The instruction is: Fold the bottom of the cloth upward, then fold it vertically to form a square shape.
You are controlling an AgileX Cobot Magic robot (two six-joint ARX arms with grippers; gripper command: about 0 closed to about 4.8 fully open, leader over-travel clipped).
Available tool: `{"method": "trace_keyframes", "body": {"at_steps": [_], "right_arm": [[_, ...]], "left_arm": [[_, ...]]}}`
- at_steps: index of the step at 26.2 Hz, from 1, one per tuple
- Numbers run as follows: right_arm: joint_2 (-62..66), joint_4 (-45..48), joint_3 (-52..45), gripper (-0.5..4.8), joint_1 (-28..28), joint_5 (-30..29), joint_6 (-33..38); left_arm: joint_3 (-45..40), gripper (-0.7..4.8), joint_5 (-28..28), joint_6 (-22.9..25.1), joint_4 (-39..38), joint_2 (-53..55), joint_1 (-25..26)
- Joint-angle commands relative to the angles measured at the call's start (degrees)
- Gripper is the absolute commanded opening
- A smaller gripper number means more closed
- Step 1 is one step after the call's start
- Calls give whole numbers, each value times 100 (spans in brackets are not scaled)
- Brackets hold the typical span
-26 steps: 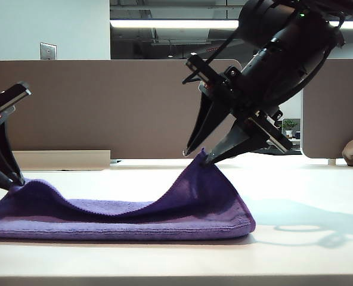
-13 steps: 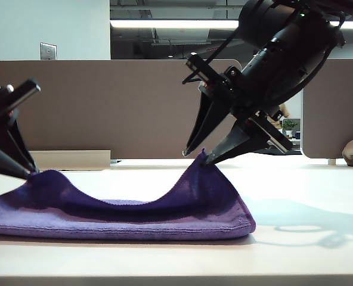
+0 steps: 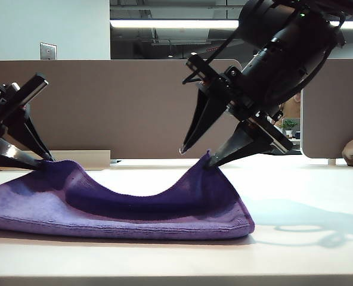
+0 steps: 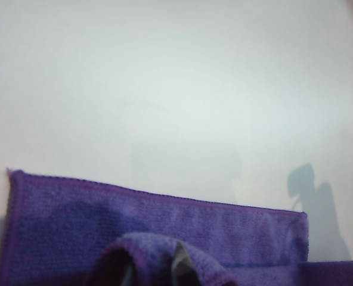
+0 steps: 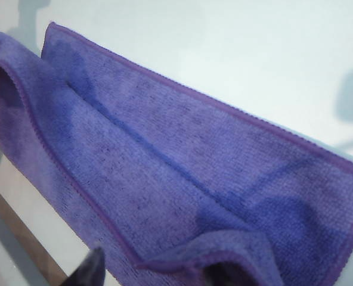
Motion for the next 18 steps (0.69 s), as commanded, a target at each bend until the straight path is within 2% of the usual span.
{"method": "trace_keyframes", "body": {"at_steps": [1, 2, 4, 12, 18], "right_arm": [[-26, 37, 33, 270, -20, 0, 0], [-26, 37, 33, 303, -22, 24, 0], [-26, 35, 33, 328, -48, 33, 2], [-28, 22, 33, 328, -190, 142, 2], [-33, 52, 33, 328, -284, 214, 2]], "left_arm": [[24, 147, -105, 11, 61, -24, 15], [24, 160, -107, 11, 63, -24, 15], [24, 162, -107, 9, 59, -24, 17], [24, 162, -367, 7, 63, -24, 24], [24, 161, -319, -52, 92, -24, 157]]}}
